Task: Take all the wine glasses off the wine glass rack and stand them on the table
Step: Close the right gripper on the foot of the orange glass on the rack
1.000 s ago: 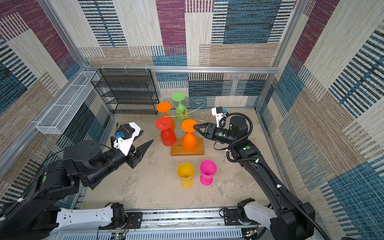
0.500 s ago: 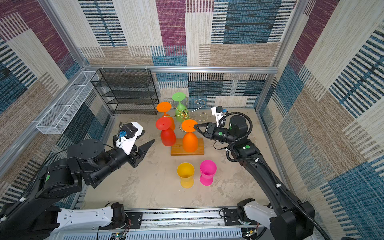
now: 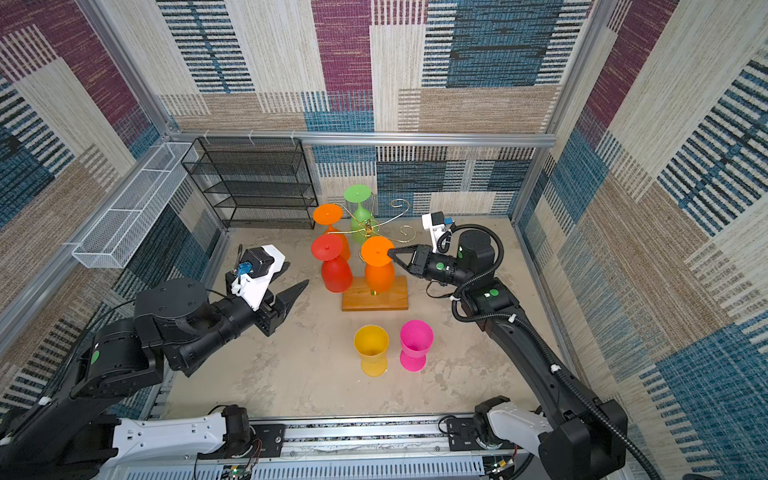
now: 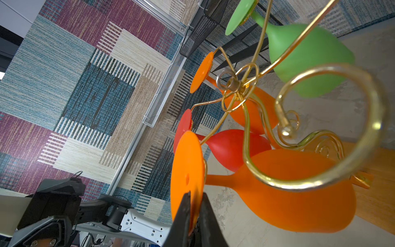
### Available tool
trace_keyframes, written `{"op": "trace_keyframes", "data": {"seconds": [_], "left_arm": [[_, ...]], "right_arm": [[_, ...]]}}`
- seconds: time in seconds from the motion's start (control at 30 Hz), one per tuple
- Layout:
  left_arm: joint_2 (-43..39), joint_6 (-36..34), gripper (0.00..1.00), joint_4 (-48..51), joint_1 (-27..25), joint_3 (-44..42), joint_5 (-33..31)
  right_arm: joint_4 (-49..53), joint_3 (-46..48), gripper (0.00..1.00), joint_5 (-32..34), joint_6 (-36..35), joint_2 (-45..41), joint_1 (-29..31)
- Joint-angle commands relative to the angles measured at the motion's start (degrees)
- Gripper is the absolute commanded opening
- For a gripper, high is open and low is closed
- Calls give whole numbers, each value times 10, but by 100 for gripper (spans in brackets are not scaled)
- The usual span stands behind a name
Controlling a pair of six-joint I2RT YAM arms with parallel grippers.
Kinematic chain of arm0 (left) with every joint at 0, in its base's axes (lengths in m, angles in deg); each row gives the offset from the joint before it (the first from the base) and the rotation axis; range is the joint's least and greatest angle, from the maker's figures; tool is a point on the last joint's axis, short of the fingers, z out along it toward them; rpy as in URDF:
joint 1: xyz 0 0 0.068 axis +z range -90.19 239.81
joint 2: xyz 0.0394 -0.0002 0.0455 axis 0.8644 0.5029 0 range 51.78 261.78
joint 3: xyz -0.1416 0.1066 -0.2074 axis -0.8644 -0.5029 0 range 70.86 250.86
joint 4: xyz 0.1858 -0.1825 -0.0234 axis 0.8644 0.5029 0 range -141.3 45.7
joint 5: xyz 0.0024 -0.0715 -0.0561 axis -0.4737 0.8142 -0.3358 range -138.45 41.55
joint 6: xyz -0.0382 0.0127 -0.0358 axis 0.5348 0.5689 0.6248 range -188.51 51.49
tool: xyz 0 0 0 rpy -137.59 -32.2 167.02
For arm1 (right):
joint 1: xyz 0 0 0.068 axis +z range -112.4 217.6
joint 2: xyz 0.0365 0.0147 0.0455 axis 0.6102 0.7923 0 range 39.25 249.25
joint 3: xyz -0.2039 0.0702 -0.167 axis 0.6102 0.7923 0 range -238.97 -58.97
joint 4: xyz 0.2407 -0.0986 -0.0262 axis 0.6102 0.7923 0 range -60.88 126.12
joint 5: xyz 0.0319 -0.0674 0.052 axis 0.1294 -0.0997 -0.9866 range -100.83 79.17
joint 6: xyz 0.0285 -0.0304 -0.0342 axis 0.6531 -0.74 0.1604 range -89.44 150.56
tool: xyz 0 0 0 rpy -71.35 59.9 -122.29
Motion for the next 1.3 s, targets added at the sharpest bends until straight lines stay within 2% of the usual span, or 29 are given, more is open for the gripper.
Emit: {"op": "trace_keyframes", "data": {"seconds": [0.0,0.27,0.53,0.77,1.27], "left_arm": [[-3,17,51,-10,2,-2,2],[-11,22,51,-9,4,-9,3],[-18,27,51,-9,5,-16,4],[-27,30,51,-7,6,-21,4],[-34,29,51,-7,7,-29,1]], "right_arm": [[-38,0,11,-20,25,-1,0],[-48,-3,1,-39,54,-6,0],[-65,-11,0,-62,83,-8,-1],[-40,-31,0,-54,73,-13,-1],[77,-77,0,-11,7,0,9]]}}
